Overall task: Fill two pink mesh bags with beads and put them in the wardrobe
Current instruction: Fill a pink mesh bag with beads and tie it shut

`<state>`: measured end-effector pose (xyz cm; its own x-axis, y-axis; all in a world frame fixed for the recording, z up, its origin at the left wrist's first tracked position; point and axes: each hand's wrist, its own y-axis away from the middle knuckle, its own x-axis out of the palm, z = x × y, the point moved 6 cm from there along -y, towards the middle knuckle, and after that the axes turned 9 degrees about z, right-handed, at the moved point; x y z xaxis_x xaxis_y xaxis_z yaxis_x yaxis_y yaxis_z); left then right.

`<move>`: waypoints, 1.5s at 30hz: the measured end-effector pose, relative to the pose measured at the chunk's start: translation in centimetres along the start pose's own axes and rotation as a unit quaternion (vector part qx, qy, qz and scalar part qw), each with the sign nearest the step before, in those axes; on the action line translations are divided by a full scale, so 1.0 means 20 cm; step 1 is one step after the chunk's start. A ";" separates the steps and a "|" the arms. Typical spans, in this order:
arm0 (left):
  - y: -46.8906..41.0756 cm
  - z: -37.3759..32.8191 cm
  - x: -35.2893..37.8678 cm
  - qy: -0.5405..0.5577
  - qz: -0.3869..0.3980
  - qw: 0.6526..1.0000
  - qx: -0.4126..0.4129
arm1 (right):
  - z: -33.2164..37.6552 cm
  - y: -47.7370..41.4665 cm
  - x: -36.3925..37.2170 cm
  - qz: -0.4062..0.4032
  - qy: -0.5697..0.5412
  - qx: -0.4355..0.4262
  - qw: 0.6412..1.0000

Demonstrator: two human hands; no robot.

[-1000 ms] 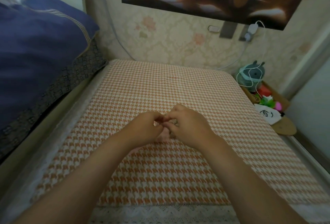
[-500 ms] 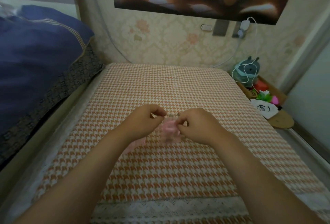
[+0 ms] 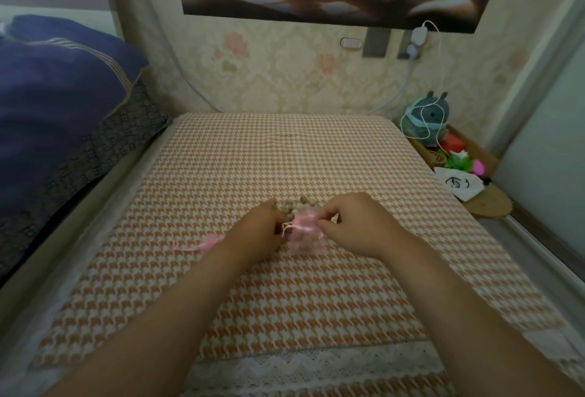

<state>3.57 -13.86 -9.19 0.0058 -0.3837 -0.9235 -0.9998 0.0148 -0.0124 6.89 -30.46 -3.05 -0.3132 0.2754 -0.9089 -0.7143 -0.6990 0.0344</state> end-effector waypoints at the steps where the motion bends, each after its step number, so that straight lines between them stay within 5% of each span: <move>1: -0.01 0.00 0.00 -0.011 0.000 1.000 0.002 | 0.00 -0.01 0.00 0.001 -0.001 -0.002 1.000; 6: 0.00 0.03 -0.03 -0.031 -0.011 0.999 -0.024 | 0.01 -0.03 0.01 0.010 0.009 0.003 1.000; 14: 0.08 -0.08 -0.27 0.255 -0.144 0.956 -0.006 | 0.04 -0.05 0.03 0.008 0.010 0.007 1.000; 32: 0.04 -0.09 -0.19 0.176 -0.022 0.984 -0.010 | 0.07 -0.03 0.01 0.007 0.033 0.015 0.999; 40: 0.01 0.06 -0.20 0.190 -0.080 0.976 -0.063 | 0.04 -0.04 0.02 -0.001 0.045 0.026 0.999; 45: 0.00 0.07 -0.04 0.111 -0.009 0.992 -0.061 | 0.02 -0.04 0.02 0.005 0.025 0.029 0.999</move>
<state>3.51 -12.17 -8.93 0.0338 -0.5775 -0.8157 -0.9944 -0.1008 0.0302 7.14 -29.56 -3.35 -0.2894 0.2343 -0.9281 -0.7467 -0.6619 0.0657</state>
